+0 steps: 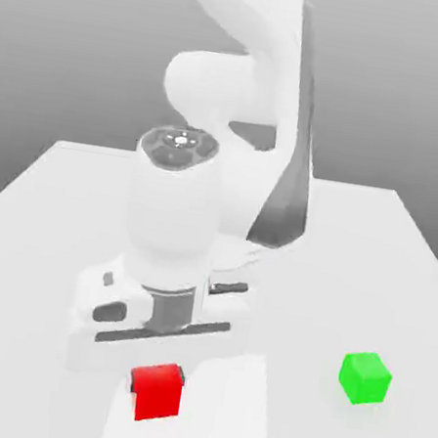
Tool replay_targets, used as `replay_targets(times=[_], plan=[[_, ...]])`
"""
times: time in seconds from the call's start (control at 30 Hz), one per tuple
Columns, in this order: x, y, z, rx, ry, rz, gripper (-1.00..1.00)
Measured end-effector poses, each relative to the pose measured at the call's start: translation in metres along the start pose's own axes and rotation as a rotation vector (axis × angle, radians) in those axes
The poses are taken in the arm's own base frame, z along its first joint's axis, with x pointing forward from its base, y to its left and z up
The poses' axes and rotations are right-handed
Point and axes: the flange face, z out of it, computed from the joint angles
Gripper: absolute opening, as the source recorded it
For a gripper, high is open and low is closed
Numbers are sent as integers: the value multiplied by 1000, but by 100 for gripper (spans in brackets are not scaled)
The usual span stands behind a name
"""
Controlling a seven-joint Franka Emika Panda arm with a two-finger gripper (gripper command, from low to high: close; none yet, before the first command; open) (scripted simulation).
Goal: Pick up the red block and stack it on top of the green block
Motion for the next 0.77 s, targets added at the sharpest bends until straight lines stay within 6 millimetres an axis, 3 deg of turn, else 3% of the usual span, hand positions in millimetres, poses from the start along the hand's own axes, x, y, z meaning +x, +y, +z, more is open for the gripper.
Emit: replay_targets(times=[0.2, 0.37, 0.47, 0.63, 0.67, 0.77], plan=[[-71, -108, -14, 2, -4, -468, -100], [-146, -172, -24, -1, -3, -848, -100], [-188, -196, -26, -5, -1, -1048, -100], [-190, -196, 20, -6, 0, -1077, -100], [-191, -195, 30, -6, 0, -1076, 100], [-191, -195, 30, -6, 0, -1076, 100]])
